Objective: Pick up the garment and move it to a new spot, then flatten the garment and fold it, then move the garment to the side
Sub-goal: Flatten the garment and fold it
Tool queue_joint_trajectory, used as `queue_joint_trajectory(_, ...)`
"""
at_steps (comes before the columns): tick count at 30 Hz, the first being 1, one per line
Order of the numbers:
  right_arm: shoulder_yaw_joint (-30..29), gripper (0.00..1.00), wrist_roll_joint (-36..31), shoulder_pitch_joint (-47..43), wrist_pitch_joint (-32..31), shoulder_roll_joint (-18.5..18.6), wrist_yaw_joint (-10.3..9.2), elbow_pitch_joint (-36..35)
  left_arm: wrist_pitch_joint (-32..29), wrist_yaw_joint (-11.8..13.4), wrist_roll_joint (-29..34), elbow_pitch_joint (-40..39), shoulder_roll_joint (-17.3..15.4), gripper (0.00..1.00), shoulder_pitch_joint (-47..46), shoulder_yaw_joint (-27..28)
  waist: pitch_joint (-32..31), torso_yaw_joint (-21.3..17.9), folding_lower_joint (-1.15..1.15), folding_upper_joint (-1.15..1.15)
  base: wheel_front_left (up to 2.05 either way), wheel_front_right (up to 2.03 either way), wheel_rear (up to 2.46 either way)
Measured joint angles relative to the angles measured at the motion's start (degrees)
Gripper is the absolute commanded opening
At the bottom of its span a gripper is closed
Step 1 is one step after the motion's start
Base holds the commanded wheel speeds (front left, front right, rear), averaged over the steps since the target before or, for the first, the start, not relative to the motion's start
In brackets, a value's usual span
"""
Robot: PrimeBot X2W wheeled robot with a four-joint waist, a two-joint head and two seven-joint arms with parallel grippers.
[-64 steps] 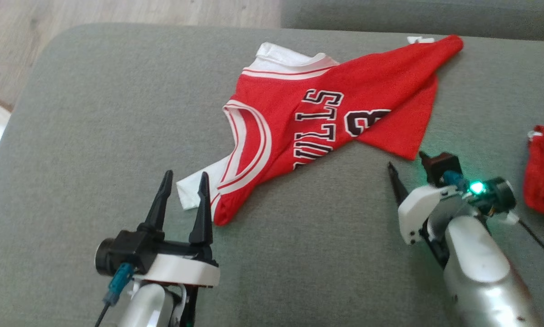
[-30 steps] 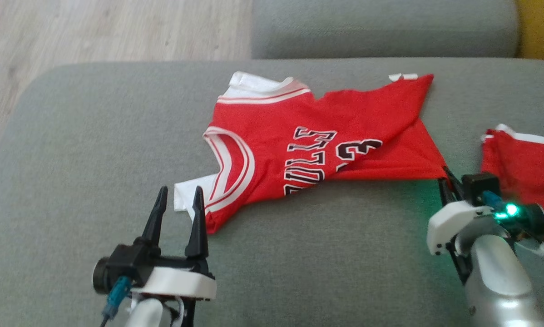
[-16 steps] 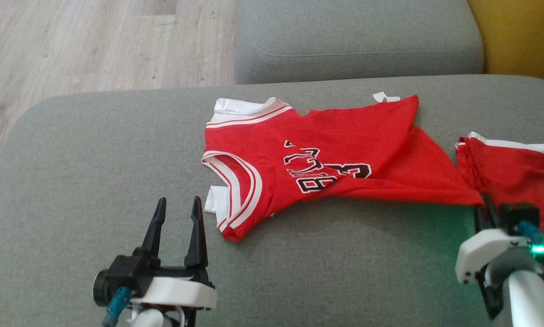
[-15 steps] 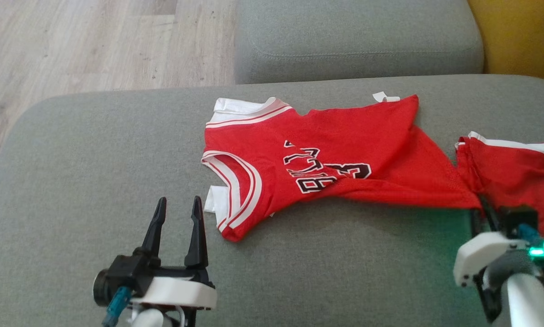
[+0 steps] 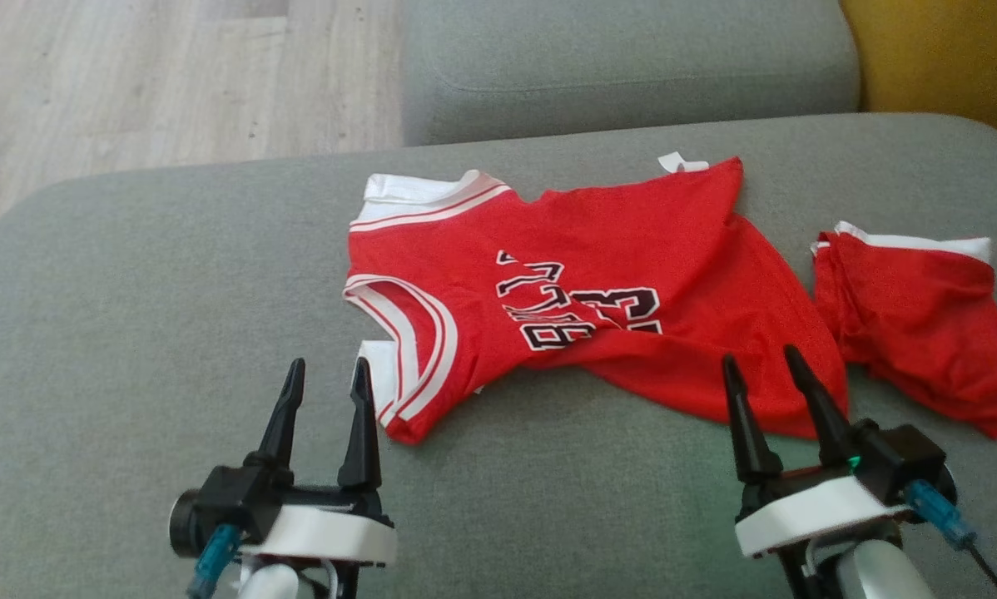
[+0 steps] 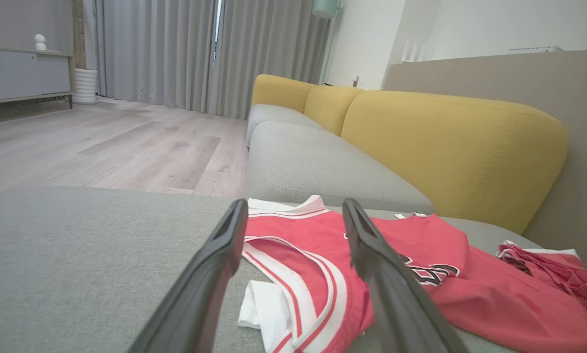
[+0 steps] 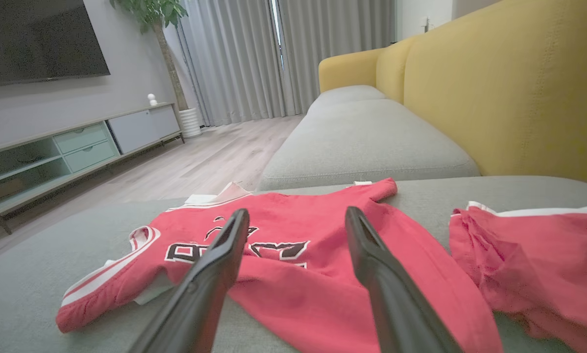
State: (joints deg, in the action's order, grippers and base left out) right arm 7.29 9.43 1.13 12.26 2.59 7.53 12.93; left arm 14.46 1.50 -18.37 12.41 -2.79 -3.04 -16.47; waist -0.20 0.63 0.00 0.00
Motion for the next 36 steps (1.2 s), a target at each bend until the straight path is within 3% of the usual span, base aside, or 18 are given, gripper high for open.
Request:
queue_joint_trajectory(8,-1.4,1.0,0.2,1.4,1.4,0.0,0.0,-2.3,0.0,-2.2,2.7,1.3,-1.2,1.0,-3.5,-0.1,2.9,-1.6,0.0,0.0,0.0,0.0,0.0)
queue_joint_trajectory(13,-2.6,1.0,0.2,6.4,1.8,0.0,0.0,-4.5,-10.2,-6.4,4.4,5.4,-6.7,1.0,-19.8,-1.1,7.6,-3.1,0.01,0.0,0.0,0.0,0.0)
queue_joint_trajectory(17,-2.3,1.0,0.2,9.8,1.9,0.1,0.0,-5.0,-23.8,-8.6,3.6,12.7,-10.5,1.0,-31.6,-4.6,10.9,-4.7,0.02,0.0,0.0,0.0,0.0)
queue_joint_trajectory(24,-0.1,1.0,2.0,13.9,2.1,0.1,0.0,-5.2,-41.1,-9.1,-5.6,23.0,-17.0,1.0,-40.2,-12.6,14.9,-9.2,0.02,0.0,0.0,0.0,0.0)
queue_joint_trajectory(30,0.8,1.0,3.4,14.9,2.1,0.1,0.0,-7.2,-47.1,-9.1,-8.4,28.4,-21.9,1.0,-45.0,-17.0,17.7,-12.5,0.01,0.0,0.0,0.0,0.0)
queue_joint_trajectory(36,0.9,1.0,3.7,14.8,2.2,0.1,0.01,-8.3,-51.0,-9.1,-14.7,29.7,-22.5,1.0,-47.2,-19.2,19.2,-14.4,0.0,0.0,0.0,0.0,0.0)
